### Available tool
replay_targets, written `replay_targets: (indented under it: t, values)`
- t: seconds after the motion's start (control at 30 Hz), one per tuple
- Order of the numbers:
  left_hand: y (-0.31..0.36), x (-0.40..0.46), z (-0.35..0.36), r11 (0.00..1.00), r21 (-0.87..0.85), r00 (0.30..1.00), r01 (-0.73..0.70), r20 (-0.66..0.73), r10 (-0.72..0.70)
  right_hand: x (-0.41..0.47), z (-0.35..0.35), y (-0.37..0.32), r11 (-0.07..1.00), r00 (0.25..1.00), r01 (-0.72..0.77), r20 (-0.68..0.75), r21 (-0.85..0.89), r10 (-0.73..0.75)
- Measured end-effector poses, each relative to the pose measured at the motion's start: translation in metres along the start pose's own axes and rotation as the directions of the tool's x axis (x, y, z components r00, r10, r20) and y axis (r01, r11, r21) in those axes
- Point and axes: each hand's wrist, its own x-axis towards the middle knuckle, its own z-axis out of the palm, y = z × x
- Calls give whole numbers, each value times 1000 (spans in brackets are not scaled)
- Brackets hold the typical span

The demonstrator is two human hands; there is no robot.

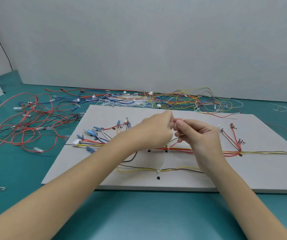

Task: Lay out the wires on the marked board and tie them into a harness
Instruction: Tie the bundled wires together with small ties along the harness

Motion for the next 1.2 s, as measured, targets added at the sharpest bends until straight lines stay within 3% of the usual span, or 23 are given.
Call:
replay_targets:
  t: [0.1,0.17,0.23,0.3,0.4,0.5,0.7,0.8,0.9,1.0,1.2]
  values:
    - [-12,1,-2,967,-250,983,-45,-184,-2,5,-5,0,999,996,19,-84,-50,-23]
    - [-29,6,-8,929,-370,942,-13,-317,-113,9,-16,1,984,986,77,-132,-159,-99]
    - [-48,11,-13,883,-465,913,70,-326,-244,13,-25,3,938,974,118,-143,-326,-173]
    - [-64,13,-13,842,-516,912,155,-252,-322,18,-31,5,909,980,84,-132,-409,-150]
    - [-85,9,-11,873,-442,908,209,-245,-341,23,-36,9,883,988,-3,-140,-470,-71]
    - [-96,4,-19,891,-412,881,192,-328,-342,27,-42,12,801,986,-37,-154,-597,-70]
    - [-111,-10,-46,918,-363,816,163,-473,-332,30,-52,12,717,980,-107,-193,-689,-39]
    - [-105,-15,-44,931,-337,861,138,-425,-282,29,-62,11,538,980,-183,-193,-823,40]
    - [-94,-13,-33,961,-221,936,165,-272,-223,29,-71,8,374,969,-247,-224,-894,104]
    - [-91,-11,-21,973,-72,962,218,-155,-227,31,-71,9,325,955,-276,-220,-905,197]
    - [-95,-14,-19,979,-64,946,192,-255,-202,27,-66,11,290,966,-243,-202,-926,164]
